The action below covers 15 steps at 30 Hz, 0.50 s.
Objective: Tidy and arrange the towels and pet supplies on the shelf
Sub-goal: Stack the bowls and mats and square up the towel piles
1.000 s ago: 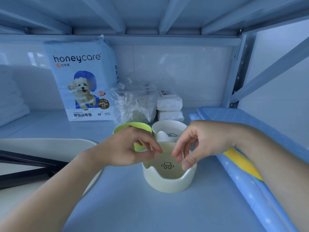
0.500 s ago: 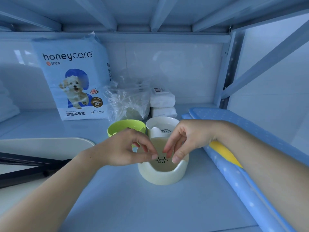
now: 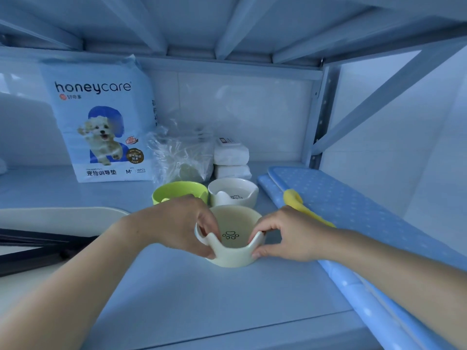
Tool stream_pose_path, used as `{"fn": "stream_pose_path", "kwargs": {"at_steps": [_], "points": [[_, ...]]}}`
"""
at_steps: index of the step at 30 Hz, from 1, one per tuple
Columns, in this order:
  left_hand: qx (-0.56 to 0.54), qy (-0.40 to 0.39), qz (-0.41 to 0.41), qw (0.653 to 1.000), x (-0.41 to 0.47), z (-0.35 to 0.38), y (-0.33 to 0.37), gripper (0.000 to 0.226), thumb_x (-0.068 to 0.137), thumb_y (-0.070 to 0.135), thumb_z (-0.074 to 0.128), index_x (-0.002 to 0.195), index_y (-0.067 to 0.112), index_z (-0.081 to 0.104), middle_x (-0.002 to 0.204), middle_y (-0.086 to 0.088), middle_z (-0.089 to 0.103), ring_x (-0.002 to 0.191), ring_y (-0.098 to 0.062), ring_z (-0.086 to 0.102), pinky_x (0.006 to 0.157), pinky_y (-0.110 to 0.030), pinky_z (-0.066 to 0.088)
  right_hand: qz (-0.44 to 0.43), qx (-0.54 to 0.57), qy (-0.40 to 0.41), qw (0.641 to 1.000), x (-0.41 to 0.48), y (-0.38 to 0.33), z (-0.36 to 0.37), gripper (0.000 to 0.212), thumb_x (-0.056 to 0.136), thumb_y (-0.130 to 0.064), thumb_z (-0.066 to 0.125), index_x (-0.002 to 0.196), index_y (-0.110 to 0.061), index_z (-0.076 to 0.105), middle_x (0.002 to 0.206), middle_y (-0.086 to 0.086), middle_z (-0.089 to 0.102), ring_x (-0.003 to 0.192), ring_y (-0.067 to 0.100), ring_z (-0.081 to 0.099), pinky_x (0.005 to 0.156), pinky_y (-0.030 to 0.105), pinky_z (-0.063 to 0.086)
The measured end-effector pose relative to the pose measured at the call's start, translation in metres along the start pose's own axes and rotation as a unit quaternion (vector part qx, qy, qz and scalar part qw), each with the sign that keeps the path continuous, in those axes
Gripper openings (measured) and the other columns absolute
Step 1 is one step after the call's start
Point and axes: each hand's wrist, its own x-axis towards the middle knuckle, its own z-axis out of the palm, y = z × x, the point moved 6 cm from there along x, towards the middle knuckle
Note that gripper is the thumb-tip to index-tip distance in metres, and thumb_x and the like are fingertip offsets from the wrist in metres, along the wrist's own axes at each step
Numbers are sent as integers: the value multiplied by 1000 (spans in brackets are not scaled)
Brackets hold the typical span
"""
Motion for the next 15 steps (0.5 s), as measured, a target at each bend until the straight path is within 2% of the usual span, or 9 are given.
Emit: {"fn": "stream_pose_path", "kwargs": {"at_steps": [3, 5, 7, 10, 12, 15], "points": [[6, 13, -4, 1000, 0, -2, 0, 10, 67, 36, 80, 74, 35, 73, 71, 22, 68, 78, 3, 60, 82, -29, 50, -15, 10, 21, 1000, 0, 1, 0, 24, 79, -57, 61, 93, -38, 64, 95, -22, 65, 96, -16, 26, 91, 34, 23], [-8, 25, 5, 1000, 0, -4, 2, 10, 66, 35, 81, 72, 36, 74, 69, 20, 68, 76, 2, 60, 80, -28, 50, -23, 5, 25, 999, 1, 3, 0, 21, 78, -57, 61, 90, -40, 63, 90, -19, 66, 93, -7, 34, 92, 36, 26], [-22, 56, 21, 998, -3, -11, 6, 13, 65, 33, 83, 75, 35, 75, 71, 19, 68, 75, 1, 60, 77, -24, 49, -29, 61, 30, 997, 1, 2, -2, 13, 75, -53, 66, 81, -42, 64, 82, -17, 68, 85, -2, 46, 92, 35, 33], [-37, 124, 49, 990, -11, -32, 11, 19, 60, 32, 85, 77, 32, 75, 74, 17, 70, 75, -3, 63, 70, -18, 48, -42, 161, 57, 984, 1, -1, -17, 8, 74, -30, 78, 77, -31, 70, 76, -16, 69, 78, -4, 59, 82, 15, 44], [-59, 183, 53, 980, -18, -48, 10, 22, 56, 34, 83, 76, 28, 76, 75, 15, 70, 73, -4, 64, 69, -17, 48, -57, 187, 96, 976, 4, -5, -32, 11, 74, -23, 79, 77, -27, 69, 76, -11, 68, 78, 4, 62, 82, 22, 51], [-77, 285, 56, 954, -27, -71, 5, 27, 54, 40, 82, 78, 35, 72, 83, 20, 70, 80, 0, 64, 76, -8, 43, -80, 200, 168, 962, 15, -9, -54, 23, 73, -18, 79, 72, -35, 64, 74, -10, 65, 77, 13, 62, 82, 35, 53]]}}
